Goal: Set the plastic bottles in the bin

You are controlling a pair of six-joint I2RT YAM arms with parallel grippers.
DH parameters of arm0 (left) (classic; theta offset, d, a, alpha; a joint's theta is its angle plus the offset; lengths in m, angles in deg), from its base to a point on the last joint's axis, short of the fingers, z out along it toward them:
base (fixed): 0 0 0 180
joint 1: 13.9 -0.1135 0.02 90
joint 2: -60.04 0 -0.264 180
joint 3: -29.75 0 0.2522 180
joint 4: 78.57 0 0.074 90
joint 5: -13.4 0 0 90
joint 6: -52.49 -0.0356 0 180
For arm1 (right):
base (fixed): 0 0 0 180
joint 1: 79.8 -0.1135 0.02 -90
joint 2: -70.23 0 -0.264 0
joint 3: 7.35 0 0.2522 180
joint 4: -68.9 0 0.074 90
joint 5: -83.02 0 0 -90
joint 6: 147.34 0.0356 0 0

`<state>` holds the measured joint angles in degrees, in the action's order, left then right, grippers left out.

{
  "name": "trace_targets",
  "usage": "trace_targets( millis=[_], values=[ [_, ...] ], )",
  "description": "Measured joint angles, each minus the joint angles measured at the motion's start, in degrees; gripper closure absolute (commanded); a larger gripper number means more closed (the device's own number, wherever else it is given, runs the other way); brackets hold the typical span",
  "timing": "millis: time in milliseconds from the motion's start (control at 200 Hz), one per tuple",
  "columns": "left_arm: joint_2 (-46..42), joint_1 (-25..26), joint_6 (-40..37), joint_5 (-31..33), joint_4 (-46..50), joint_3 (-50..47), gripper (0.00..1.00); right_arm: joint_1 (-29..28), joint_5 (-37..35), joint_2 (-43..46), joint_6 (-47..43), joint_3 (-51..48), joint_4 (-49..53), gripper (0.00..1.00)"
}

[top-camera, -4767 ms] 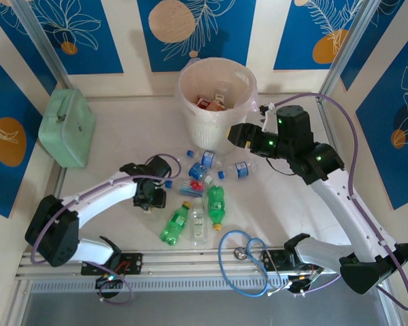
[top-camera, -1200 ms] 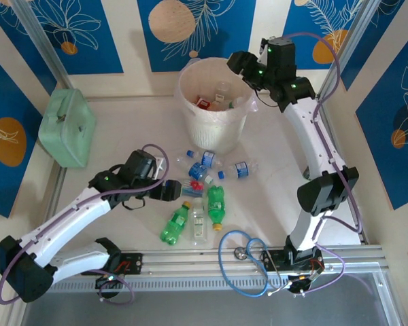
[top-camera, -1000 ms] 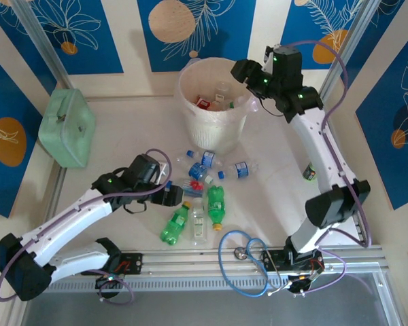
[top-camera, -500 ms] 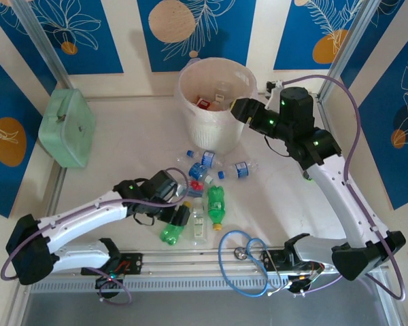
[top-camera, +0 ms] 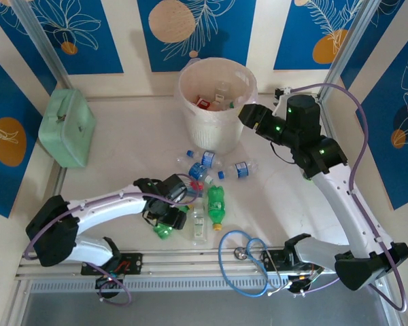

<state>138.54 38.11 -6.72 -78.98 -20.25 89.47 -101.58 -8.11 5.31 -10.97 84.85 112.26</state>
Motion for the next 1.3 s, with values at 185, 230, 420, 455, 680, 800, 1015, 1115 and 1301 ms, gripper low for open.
trace_targets(
  millis=[185,230,420,455,680,800,1015,1115,1301],
  values=[
    [1.9,0.0,-1.0,1.0,-0.8,-0.5,0.38,0.1,0.0,0.8,0.6,-1.8,0.1,0.38],
    [1.9,0.0,-1.2,1.0,-0.8,-0.5,0.40,0.2,0.0,1.2,0.7,-2.3,0.1,0.38],
    [1.7,0.0,-1.3,1.2,-0.8,-0.5,0.43,0.7,0.0,3.3,1.1,-3.6,0.5,0.38],
    [1.5,0.0,-1.3,1.4,-0.9,-0.5,0.44,0.7,0.0,3.5,1.3,-3.7,0.6,0.38],
    [-2.9,0.0,-1.3,4.9,-0.8,0.6,0.47,0.7,1.1,3.8,2.1,-4.3,0.8,0.38],
    [-5.9,0.0,-2.8,7.0,1.8,5.6,0.46,0.2,2.5,3.8,2.6,-4.9,1.0,0.38],
    [-8.3,0.0,-7.6,6.7,3.0,21.0,0.42,-5.3,6.7,1.9,3.4,-5.5,0.7,0.38],
    [-8.3,0.0,-9.6,4.9,2.6,26.0,0.41,-8.0,9.0,-0.4,3.4,-5.5,0.2,0.38],
    [-8.3,0.0,-11.8,1.0,2.6,28.9,0.41,-11.0,10.6,-3.0,3.4,-5.9,-0.5,0.37]
  ],
)
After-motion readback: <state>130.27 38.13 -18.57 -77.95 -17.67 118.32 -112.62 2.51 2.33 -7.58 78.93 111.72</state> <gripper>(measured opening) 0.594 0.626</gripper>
